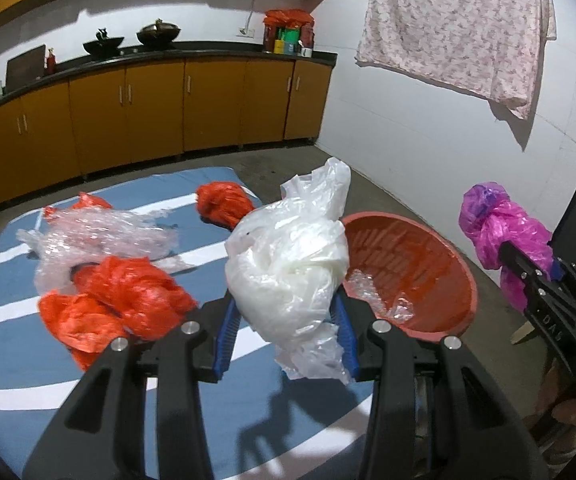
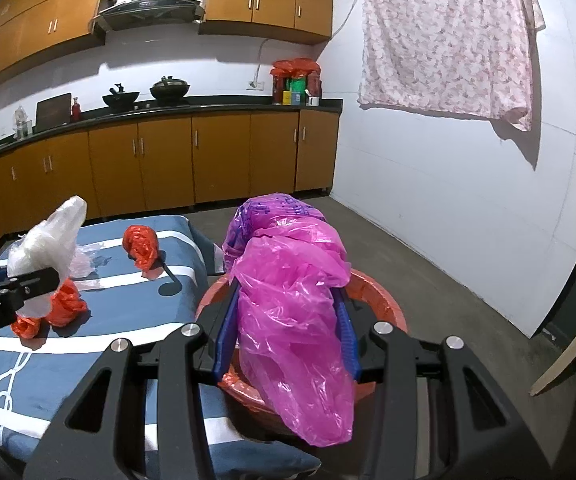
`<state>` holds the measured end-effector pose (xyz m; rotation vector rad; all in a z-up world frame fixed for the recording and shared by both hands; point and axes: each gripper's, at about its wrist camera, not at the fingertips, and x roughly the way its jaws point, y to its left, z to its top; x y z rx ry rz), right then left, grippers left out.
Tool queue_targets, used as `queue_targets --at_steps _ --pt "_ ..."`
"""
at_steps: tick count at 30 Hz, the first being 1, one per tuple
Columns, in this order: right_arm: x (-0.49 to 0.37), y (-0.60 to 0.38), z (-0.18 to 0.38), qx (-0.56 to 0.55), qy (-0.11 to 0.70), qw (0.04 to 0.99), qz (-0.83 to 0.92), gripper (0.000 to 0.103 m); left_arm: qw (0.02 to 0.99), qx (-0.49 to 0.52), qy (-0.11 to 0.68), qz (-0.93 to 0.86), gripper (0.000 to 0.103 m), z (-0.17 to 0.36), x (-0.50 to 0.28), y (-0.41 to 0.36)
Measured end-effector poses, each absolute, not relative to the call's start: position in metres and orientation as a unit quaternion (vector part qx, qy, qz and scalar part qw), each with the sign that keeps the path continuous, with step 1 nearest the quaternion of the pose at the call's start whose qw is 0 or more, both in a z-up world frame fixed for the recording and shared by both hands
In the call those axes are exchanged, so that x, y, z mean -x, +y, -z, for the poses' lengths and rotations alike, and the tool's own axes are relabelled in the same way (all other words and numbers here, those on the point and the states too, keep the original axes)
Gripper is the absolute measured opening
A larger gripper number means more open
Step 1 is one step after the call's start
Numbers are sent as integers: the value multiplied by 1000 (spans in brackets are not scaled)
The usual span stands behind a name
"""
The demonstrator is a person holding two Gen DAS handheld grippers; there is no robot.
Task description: Collect trash
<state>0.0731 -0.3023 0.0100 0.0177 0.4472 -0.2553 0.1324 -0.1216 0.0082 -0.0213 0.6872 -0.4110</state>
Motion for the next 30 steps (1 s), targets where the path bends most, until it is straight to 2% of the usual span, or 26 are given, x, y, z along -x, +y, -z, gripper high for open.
queue_targets --at_steps 27,29,30 --pt "-114 -376 -7 -93 212 959 166 44 880 -1 370 298 42 20 -190 -235" --pt "-119 -381 -6 -103 214 958 162 46 875 0 377 303 50 26 -196 -244" --pt "-121 -384 -3 -111 216 956 161 50 873 0 382 302 52 29 -199 -246"
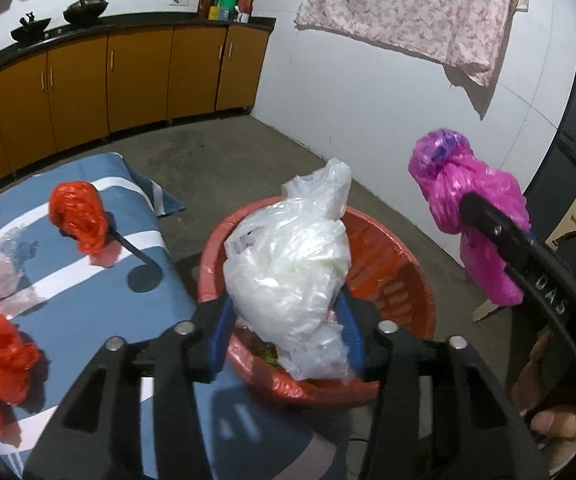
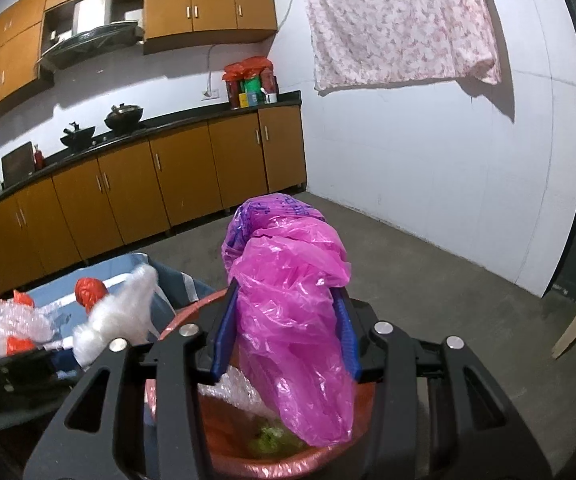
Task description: Collect trash
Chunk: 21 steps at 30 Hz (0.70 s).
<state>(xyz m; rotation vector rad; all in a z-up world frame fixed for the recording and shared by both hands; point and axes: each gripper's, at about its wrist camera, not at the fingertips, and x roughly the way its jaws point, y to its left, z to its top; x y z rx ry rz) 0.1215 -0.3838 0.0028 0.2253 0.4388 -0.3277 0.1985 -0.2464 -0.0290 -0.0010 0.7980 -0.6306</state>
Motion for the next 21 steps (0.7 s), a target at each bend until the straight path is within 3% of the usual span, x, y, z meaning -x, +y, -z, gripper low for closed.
queue_targets --at_steps 3,9,13,21 --pt "-123 -388 3 -125 222 954 160 63 870 8 391 299 59 37 -204 -244" --pt "-115 -387 11 -123 231 951 167 76 877 14 392 276 70 41 -205 -221" --pt "-110 -381 14 -110 236 950 171 91 898 3 369 241 84 35 -193 -196" --pt "-108 -355 11 -78 246 954 156 93 926 -15 336 171 88 19 -166 -140"
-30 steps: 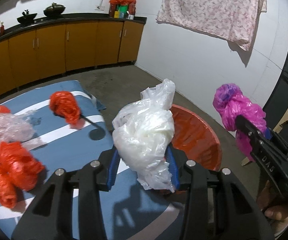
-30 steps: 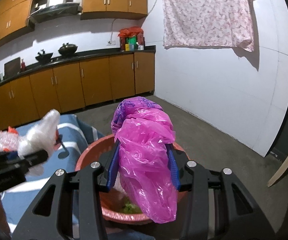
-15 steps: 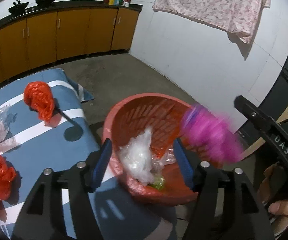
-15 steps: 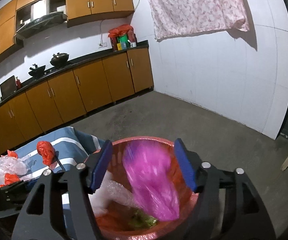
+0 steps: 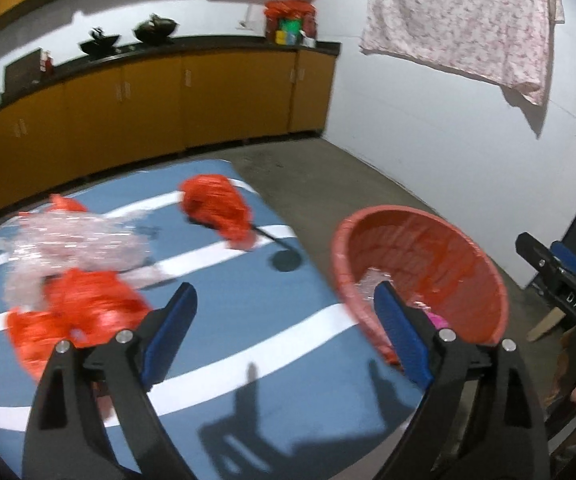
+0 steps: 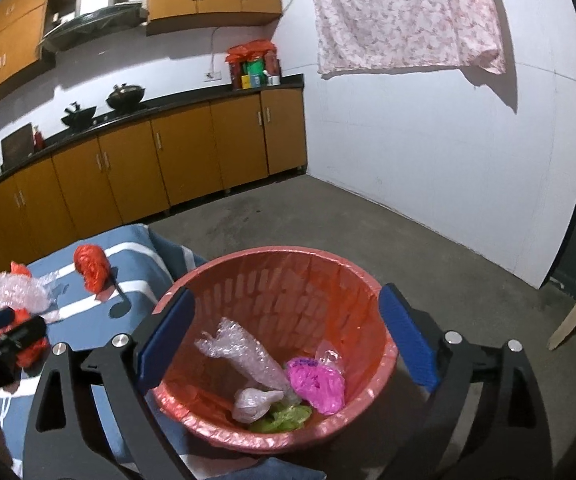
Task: Collect trash
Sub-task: 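Open both tools over the orange basket to drop the pink and white bags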
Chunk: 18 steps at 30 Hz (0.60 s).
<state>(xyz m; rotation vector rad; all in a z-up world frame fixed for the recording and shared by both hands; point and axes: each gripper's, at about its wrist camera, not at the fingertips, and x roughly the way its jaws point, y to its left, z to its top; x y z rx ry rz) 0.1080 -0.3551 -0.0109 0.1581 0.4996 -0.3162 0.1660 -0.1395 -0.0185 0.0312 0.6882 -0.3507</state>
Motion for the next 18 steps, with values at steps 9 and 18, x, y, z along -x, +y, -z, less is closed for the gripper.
queue_targets --at_steps 9,18 --pt "-121 -289 1 -30 250 964 84 96 948 -3 314 59 89 10 -135 -39" --pt "-155 -186 12 7 274 960 -51 92 943 32 321 -84 89 25 -117 71"
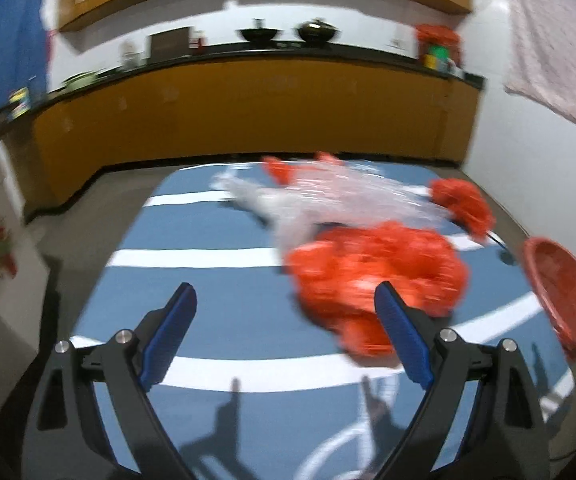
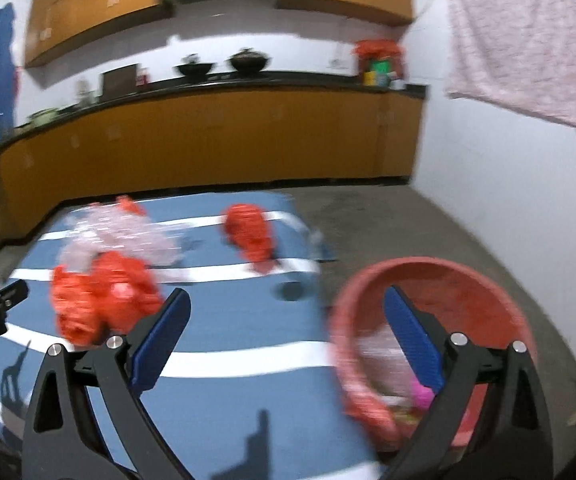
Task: Collect trash
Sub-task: 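Open both tools over the orange basket to drop the pink and white bags, then grasp the large red bag with the right tool while the left tool grasps a red bag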
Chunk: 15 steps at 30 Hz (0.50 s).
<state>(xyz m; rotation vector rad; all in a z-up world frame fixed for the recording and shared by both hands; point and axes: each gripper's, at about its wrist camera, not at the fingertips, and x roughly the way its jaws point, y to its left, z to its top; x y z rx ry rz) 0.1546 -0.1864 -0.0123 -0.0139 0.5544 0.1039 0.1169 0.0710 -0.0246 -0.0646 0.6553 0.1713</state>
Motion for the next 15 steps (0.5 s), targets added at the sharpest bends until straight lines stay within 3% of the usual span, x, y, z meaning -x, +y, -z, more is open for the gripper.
queue_targets --at_steps 10,15 --pt "-193 -96 35 44 301 941 -146 81 934 59 319 -150 92 26 -104 131" --pt "-207 -77 48 49 322 932 -158 80 932 68 324 -151 93 31 -104 137"
